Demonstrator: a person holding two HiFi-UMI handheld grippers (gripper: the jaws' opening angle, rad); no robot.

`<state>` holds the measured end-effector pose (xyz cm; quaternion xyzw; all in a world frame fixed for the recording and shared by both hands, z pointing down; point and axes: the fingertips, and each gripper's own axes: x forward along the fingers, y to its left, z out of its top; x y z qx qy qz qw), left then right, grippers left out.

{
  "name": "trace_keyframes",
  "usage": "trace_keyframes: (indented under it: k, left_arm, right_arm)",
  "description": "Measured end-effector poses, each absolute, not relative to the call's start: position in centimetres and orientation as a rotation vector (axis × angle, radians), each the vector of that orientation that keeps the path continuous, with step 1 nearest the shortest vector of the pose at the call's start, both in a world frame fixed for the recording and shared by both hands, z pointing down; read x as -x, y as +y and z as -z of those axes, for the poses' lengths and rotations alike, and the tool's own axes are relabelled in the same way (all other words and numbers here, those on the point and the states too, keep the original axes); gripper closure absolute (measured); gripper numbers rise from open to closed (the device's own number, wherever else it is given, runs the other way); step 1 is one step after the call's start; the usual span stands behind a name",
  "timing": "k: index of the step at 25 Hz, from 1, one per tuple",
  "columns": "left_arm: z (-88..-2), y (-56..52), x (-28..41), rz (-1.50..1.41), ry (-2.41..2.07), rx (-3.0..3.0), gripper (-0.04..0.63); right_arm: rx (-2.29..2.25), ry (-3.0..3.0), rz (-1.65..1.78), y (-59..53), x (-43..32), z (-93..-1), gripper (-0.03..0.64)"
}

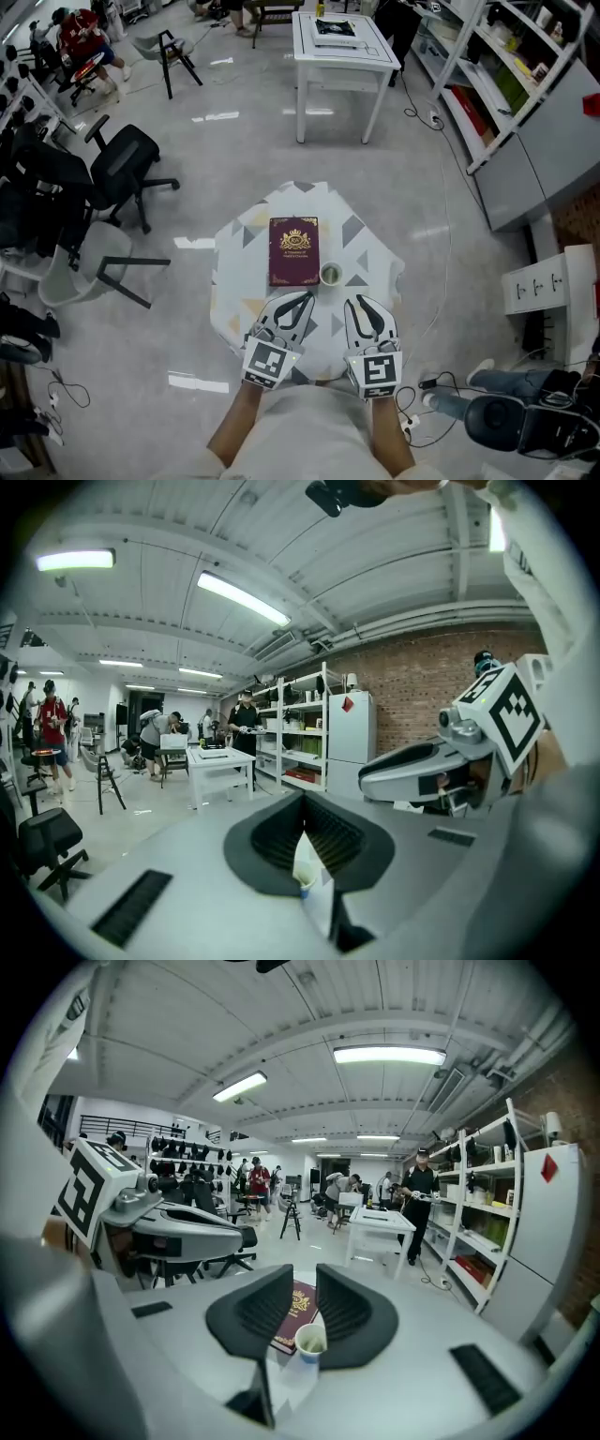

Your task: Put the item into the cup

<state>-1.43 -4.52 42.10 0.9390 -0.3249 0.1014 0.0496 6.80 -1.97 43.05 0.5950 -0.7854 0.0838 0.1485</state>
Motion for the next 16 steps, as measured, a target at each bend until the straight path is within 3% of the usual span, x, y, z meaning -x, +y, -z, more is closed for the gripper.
trace_keyframes:
  k: [16]
  left_arm:
    - [-40.5, -1.8, 2.7, -0.264, -0.938, -2.926, 0.583]
  right_arm:
    - [-1.782, -2.228, -0.184, 1.2, -5.4, -41.2, 0.54]
